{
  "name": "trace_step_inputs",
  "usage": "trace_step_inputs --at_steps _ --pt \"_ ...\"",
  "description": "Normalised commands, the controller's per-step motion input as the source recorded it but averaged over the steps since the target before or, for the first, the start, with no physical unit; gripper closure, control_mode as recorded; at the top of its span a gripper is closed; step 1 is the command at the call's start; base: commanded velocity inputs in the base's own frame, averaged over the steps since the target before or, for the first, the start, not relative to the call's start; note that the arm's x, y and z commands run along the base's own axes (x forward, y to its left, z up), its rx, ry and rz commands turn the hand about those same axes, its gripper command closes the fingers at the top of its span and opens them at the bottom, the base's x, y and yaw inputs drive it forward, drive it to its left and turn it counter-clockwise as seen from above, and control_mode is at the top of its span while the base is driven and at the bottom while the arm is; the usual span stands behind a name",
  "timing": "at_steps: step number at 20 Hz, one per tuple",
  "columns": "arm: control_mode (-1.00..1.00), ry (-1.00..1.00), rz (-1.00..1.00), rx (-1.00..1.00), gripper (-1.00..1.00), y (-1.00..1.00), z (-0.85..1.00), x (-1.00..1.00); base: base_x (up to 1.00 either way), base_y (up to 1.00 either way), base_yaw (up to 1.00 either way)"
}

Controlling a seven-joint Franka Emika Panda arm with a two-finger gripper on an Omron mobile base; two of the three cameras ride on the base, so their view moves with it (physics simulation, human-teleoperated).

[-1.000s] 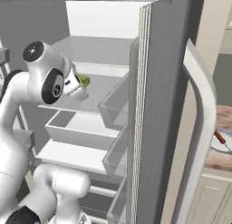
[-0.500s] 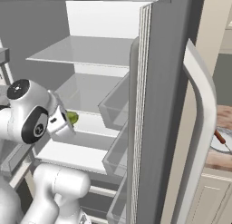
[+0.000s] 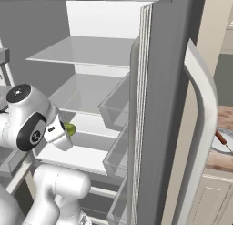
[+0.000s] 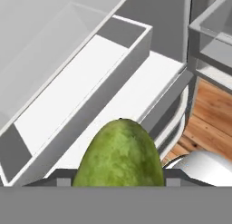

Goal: Place the cold items (mango and lime) from the fridge in one tupperware on the dining counter. Place the warm items (kebab skewer and hot dog) in the stove area in another tupperware.

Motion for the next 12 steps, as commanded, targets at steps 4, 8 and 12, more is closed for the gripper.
trace_step_inputs --at_steps 4,8,12 --pt "1.00 0.00 0.00 0.00 1.00 0.00 0.00 0.00 -0.65 0.00 0.06" --pt "1.00 0.00 0.00 0.00 1.00 0.00 0.00 0.00 -0.72 0.00 0.17" --pt "1.00 0.00 0.00 0.00 1.00 0.00 0.00 0.00 -0.62 0.00 0.31"
